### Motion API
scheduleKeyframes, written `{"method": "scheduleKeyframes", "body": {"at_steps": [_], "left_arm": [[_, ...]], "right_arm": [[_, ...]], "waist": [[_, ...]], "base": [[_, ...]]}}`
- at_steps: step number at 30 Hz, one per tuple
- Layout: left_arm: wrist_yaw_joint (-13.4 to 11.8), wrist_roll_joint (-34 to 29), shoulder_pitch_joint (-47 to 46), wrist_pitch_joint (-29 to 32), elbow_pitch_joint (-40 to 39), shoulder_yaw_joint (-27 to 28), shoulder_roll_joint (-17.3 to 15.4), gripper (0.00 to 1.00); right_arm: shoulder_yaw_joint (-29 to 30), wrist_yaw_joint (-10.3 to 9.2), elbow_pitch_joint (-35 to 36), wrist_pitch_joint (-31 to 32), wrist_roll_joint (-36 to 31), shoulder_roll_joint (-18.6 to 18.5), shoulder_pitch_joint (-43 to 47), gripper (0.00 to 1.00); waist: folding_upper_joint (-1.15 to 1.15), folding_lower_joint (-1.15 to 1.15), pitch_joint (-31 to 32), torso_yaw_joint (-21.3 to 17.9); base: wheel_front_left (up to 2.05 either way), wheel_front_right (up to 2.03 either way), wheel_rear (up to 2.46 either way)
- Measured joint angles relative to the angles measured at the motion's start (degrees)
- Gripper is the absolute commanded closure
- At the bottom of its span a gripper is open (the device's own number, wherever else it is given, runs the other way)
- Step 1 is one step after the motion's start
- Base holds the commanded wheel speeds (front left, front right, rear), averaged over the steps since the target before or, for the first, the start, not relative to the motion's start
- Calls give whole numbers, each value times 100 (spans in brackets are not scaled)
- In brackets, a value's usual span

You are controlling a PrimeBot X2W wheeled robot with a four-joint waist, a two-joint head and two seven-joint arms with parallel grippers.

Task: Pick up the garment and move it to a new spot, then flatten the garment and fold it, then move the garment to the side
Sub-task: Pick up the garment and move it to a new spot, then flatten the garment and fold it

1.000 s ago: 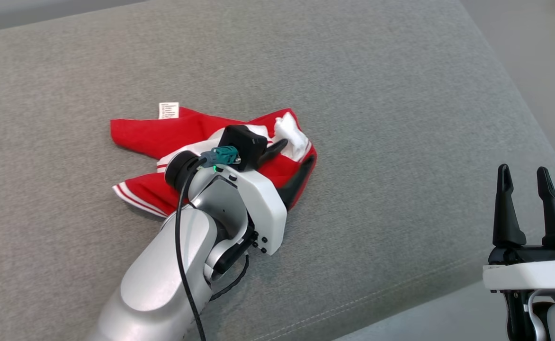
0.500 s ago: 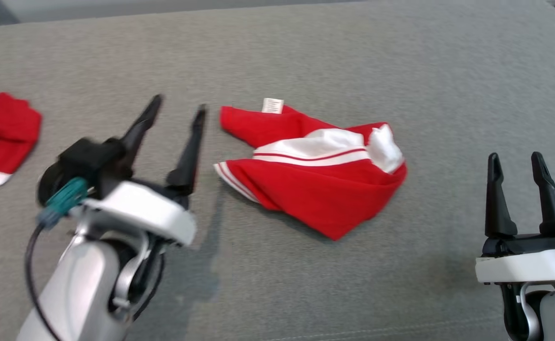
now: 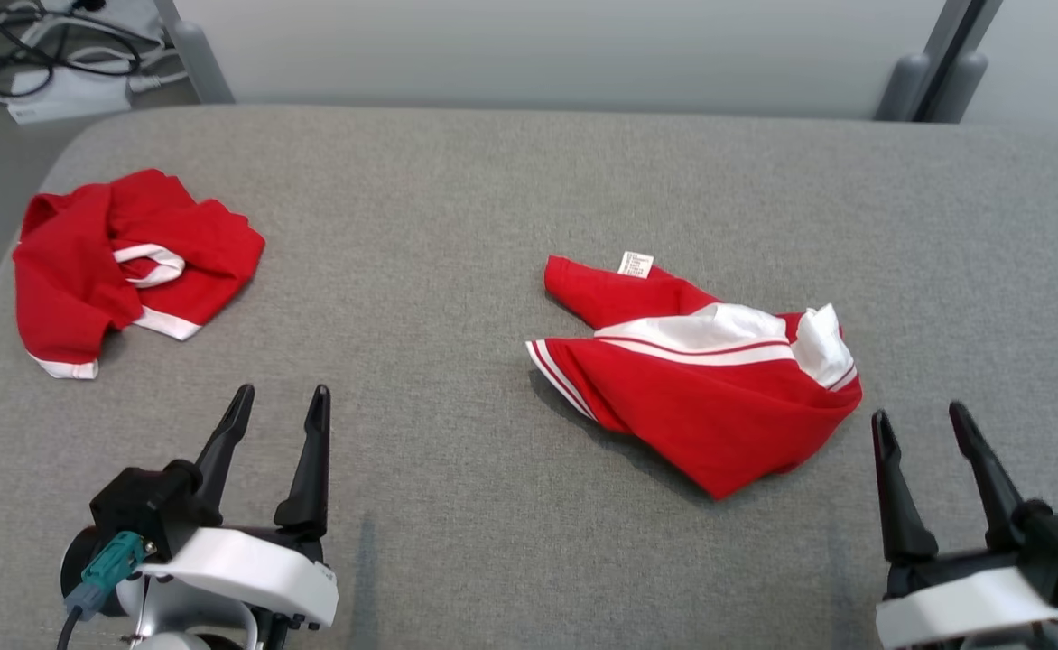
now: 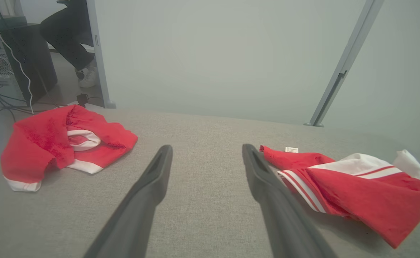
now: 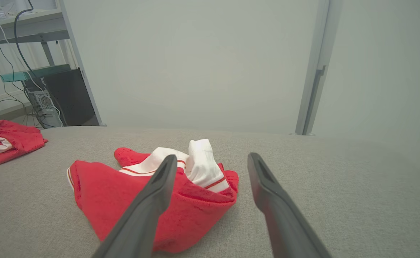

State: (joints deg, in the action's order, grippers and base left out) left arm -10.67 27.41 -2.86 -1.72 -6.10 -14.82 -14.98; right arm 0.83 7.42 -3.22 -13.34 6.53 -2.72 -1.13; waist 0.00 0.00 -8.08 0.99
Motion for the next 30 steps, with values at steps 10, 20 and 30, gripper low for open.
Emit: {"method": "scheduleKeyframes", "body": {"at_steps": [10, 20, 30], "left_arm": [[-200, -21, 413, -63, -66, -9, -31, 0], [-248, -22, 391, -23, -187, -74, -31, 0], [46, -23, -97, -187, 153, -515, 254, 0]], "right_arm": [[-120, 0, 236, 214, -11, 32, 531, 0], [-487, -1, 220, 390, -7, -101, 203, 0], [-2227, 7, -1503, 1149, 430, -1037, -2041, 0]], "waist": [[0, 0, 414, 26], [0, 0, 311, 204], [0, 0, 68, 1113]], "base": [[0, 0, 0], [0, 0, 0], [0, 0, 0]]}}
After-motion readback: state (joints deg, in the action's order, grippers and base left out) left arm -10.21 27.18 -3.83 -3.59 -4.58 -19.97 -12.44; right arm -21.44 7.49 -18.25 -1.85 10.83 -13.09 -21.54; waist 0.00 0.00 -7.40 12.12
